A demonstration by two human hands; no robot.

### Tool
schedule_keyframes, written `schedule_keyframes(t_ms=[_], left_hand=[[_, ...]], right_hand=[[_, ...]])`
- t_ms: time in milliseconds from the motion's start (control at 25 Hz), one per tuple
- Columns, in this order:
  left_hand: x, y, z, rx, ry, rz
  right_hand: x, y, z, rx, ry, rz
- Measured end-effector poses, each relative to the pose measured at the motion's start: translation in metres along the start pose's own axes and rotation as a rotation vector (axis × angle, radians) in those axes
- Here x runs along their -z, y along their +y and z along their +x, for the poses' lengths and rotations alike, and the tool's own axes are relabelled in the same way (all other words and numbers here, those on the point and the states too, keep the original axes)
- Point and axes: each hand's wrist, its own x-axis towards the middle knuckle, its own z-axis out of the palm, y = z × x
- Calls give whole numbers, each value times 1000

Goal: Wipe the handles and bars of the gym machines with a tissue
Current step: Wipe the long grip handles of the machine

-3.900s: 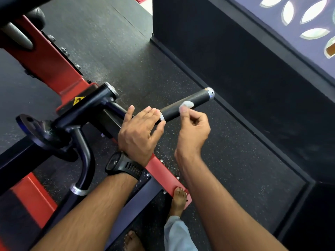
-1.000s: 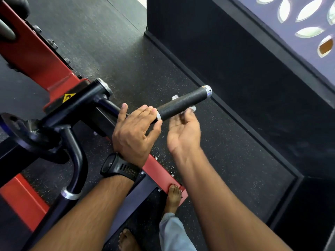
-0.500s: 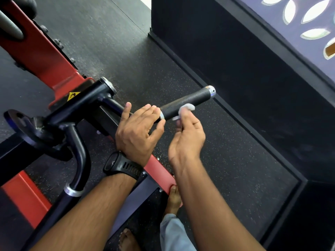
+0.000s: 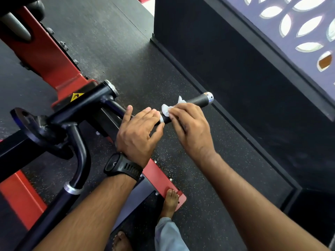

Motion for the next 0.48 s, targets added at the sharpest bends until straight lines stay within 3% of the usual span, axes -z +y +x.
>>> schedule_keyframes(t_ms=[160, 280, 400, 480], left_hand=[[1, 2, 0, 9, -25, 18], [2, 1, 0, 2, -38, 31], [4, 2, 1, -3, -64, 43], [5, 2, 2, -3, -75, 46]], right_hand=[[4, 6, 13, -57, 45, -25], [1, 0, 12, 164, -91, -22], [5, 6, 23, 26, -29, -5], [3, 9, 22, 109, -115, -40]])
